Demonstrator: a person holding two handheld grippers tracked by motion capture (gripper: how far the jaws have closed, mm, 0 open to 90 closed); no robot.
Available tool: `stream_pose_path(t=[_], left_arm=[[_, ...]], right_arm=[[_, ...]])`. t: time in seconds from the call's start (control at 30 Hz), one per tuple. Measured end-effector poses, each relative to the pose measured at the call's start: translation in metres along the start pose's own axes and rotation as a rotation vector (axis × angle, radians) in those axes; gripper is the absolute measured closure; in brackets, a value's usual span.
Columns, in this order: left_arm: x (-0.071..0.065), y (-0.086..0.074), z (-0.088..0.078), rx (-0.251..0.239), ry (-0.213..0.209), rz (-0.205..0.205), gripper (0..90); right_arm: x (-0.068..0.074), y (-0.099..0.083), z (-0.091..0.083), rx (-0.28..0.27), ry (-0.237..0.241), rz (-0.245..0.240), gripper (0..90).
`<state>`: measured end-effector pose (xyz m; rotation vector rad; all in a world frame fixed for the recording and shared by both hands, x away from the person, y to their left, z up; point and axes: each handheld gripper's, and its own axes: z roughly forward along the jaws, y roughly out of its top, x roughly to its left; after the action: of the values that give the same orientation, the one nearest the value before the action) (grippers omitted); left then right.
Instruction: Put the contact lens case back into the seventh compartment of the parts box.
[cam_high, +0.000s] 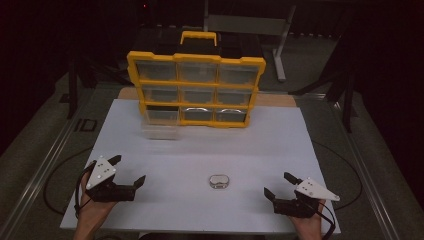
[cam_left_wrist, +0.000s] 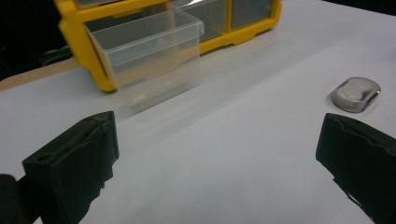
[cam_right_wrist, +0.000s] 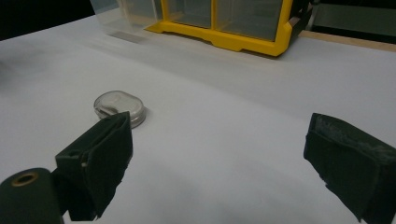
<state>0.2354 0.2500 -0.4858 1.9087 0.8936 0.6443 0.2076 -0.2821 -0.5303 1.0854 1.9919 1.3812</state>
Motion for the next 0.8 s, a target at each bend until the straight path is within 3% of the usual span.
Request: stream_pose_path(t=[0.8], left_arm=[[-0.019, 0.026, 0.036, 0.035, -0.107, 0.088, 0.2]], right_arm=[[-0.002, 0.000, 0.000, 0.000, -0.003, 0.015, 8.0]])
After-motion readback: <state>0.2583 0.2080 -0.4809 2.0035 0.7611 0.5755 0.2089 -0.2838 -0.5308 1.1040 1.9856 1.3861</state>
